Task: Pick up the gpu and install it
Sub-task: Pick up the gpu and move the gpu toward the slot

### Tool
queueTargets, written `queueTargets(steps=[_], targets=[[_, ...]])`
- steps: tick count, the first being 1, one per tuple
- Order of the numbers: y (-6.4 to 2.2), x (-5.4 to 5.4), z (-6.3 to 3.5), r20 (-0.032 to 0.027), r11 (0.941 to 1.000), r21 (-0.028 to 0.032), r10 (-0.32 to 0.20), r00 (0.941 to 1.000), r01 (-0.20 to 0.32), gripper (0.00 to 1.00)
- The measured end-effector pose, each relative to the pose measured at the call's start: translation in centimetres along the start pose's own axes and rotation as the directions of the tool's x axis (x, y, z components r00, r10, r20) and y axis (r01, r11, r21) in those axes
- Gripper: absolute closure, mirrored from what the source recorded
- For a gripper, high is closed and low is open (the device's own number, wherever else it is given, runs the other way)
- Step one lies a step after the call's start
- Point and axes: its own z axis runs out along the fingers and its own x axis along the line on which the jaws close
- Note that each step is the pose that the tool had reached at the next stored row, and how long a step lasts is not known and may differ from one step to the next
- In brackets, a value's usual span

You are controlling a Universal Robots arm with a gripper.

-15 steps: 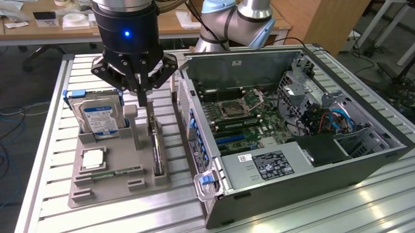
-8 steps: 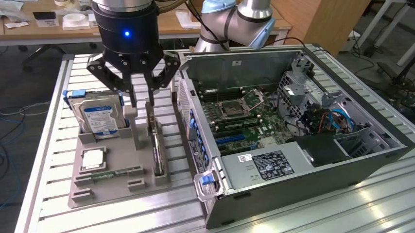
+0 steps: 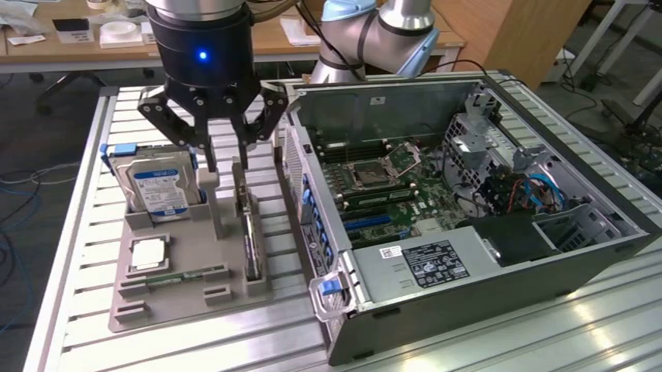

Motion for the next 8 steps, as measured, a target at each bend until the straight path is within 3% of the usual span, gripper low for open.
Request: queueTargets(steps=[8], targets=[[-0.06, 0.0, 1.43, 0.0002, 1.0, 0.0002, 0.0, 1.0, 0.0, 0.58]])
